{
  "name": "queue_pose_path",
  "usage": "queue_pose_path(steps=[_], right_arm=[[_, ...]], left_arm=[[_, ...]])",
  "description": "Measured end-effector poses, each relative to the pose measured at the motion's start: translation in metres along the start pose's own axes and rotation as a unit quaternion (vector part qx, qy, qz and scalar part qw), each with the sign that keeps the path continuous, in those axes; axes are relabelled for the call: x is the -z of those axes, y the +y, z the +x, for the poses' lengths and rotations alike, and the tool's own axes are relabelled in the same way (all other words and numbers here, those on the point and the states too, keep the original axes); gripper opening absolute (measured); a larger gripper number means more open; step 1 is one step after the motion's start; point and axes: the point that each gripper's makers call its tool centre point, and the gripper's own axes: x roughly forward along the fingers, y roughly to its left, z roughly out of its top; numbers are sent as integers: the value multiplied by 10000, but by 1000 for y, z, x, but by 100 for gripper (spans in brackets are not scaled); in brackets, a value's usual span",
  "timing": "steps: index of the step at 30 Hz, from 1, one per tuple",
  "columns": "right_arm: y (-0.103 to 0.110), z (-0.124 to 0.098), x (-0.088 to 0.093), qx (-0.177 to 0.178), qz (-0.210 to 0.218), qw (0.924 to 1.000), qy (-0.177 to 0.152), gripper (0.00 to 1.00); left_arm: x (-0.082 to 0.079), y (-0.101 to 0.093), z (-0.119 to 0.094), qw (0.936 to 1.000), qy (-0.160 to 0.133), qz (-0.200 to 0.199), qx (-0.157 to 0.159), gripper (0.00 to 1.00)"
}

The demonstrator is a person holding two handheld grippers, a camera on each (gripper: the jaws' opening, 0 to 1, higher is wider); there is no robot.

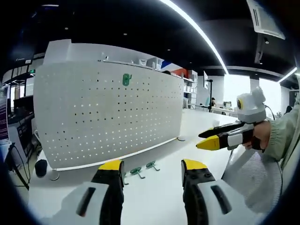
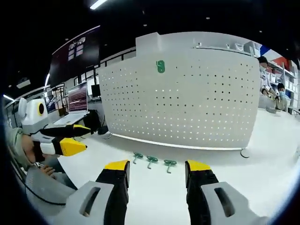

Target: Insert the hook assembly into the mounting plate slot until the hook locks in place.

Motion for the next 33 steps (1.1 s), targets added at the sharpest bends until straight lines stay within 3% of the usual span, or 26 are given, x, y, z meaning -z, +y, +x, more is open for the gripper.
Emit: queue_pose_path(steps=[7,19,26,31,33], right_arm=[[1,0,1,-29,102,9999,-19,45],[-1,3,8,-58,277,9996,29,45],[4,2,10,-123,280,9995,65,45],[5,1,9,-150,266,9995,67,45],[5,0,8,-154,260,9995,58,45]], left_arm=[[7,7,8,9996,224,115,81,52],[25,35,33,9928,777,880,247,52],[26,58,52,9779,1041,1746,480,48],[29,77,66,9545,1321,2572,731,44],[32,81,72,9492,1428,2677,836,44]])
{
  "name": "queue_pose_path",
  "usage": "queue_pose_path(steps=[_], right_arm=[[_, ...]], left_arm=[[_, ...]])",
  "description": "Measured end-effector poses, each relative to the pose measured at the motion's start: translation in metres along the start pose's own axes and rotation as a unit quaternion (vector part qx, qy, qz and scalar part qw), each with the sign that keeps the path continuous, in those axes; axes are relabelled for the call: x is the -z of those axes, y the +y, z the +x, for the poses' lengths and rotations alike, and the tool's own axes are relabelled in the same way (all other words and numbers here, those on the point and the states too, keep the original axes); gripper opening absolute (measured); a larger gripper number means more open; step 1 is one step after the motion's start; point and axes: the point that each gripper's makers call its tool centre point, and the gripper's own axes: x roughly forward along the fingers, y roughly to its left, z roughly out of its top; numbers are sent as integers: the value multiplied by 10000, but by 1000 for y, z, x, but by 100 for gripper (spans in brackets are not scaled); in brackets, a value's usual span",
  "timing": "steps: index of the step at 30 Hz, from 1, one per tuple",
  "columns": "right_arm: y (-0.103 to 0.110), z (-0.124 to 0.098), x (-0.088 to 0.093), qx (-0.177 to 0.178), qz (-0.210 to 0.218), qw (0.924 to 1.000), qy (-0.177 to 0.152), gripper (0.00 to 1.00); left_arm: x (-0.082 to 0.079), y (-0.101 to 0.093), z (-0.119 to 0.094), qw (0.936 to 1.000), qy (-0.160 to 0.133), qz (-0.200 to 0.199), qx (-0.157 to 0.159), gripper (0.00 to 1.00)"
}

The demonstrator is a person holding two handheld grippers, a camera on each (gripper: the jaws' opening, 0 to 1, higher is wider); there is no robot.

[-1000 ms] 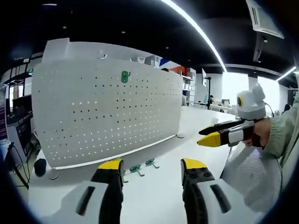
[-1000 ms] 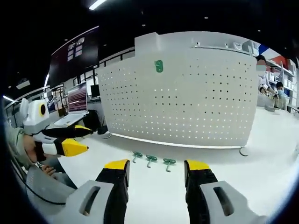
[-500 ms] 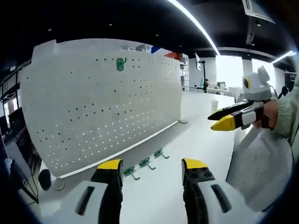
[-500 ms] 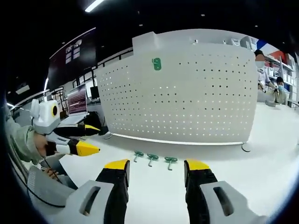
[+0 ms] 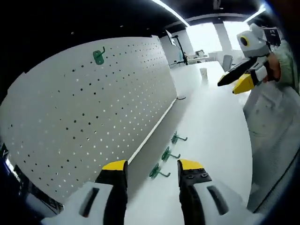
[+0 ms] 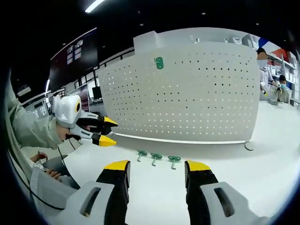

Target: Insert the hook assembly into the mounting plate slot until the hook locks in place.

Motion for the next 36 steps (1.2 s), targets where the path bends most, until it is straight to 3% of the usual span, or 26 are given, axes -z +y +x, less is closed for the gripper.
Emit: queue_pose_path(steps=[9,13,15,18,21,30,36], right_arm=[[0,-1,-5,1,76,9999,-65,45],[-1,-1,-5,11,108,9999,-84,45],[-1,-1,-5,19,127,9999,-79,45],[-2,-2,-4,38,142,9999,-77,44],[-5,-3,-4,97,190,9997,-105,44],[-6,-2,-6,87,250,9995,-145,44],[-6,-4,-2,94,294,9995,-117,44]], left_arm=[[13,6,21,9974,302,525,387,40],[25,4,33,9932,555,800,639,38],[26,5,39,9921,507,921,684,35],[32,5,47,9880,655,1160,779,33],[41,0,54,9856,825,1016,1066,33],[63,-4,73,9735,1201,1155,1569,29],[67,-1,84,9702,1314,1167,1671,27]])
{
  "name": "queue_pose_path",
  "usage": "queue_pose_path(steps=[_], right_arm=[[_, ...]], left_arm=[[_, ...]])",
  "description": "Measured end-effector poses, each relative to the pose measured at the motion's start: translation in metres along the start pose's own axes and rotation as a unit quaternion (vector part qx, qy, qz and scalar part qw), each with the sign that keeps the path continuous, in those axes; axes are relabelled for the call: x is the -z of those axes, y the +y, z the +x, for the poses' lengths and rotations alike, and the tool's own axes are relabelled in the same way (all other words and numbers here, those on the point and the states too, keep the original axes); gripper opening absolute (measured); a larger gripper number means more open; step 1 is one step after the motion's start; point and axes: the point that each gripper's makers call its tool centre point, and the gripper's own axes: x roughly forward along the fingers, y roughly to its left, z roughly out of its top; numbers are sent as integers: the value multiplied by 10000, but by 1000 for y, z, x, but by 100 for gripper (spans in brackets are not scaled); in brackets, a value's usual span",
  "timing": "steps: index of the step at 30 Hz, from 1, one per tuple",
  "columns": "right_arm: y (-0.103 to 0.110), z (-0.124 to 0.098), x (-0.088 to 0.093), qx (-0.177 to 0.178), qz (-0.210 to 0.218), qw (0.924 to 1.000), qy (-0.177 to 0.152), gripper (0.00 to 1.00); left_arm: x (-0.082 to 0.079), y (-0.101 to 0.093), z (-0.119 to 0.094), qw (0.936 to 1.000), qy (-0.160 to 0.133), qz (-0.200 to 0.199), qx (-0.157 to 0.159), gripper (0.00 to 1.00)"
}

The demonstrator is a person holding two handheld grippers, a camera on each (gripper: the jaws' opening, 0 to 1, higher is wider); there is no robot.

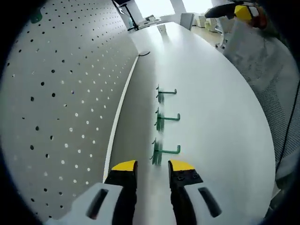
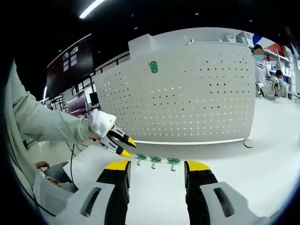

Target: Insert the hook assembly into the mounting plate slot until the hook locks in place.

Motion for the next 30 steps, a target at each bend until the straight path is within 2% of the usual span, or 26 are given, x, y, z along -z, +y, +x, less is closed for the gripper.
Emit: queue_pose_path(steps=[6,13,17,19,23,30], right_arm=[[-4,-2,0,37,32,10000,3,44],[-7,-3,-1,84,79,9999,-19,44],[-10,-3,0,118,108,9999,-5,44],[-12,-4,1,144,111,9998,1,44],[-17,-3,1,190,150,9997,3,44],[-22,-1,1,228,185,9996,9,44]], left_arm=[[2,5,6,10000,71,47,33,27],[6,4,18,9992,220,153,300,25],[4,7,23,9988,224,257,346,20],[3,4,25,9984,213,231,479,19],[7,4,30,9967,362,481,553,18],[6,2,35,9958,348,486,687,10]])
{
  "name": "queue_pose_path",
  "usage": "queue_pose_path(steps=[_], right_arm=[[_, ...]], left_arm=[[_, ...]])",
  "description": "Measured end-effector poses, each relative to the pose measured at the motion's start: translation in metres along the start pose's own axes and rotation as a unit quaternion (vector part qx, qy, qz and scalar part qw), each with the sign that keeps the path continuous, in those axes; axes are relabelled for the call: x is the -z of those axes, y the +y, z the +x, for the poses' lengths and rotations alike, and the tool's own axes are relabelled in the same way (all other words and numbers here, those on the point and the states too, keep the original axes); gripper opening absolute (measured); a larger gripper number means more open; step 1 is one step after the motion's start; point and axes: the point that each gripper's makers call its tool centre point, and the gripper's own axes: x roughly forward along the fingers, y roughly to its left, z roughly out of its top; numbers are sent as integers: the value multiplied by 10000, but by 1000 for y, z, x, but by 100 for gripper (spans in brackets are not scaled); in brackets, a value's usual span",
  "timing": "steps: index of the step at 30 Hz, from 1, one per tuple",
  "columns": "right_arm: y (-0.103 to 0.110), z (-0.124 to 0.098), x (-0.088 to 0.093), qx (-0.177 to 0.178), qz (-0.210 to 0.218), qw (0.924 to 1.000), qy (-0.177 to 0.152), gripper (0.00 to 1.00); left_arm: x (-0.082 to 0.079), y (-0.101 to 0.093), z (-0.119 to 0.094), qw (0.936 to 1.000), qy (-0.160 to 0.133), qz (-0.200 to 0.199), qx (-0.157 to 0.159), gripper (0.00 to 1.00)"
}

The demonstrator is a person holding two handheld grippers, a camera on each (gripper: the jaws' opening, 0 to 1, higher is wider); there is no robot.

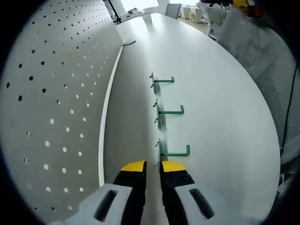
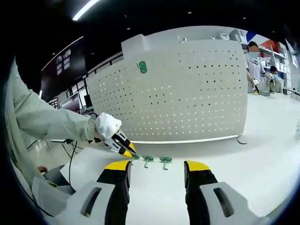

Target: Insert the hook assembly into the mounting plate slot until the hook locks in place.

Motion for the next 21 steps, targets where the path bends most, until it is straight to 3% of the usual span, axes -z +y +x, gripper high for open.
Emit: queue_pose_path(steps=[7,21], right_arm=[[-1,3,1,0,50,10000,16,43],[1,-1,-8,-10,2,10000,-68,43]], left_arm=[[0,-1,1,9996,47,275,-69,4],[-9,5,-8,9986,-159,96,-494,3]])
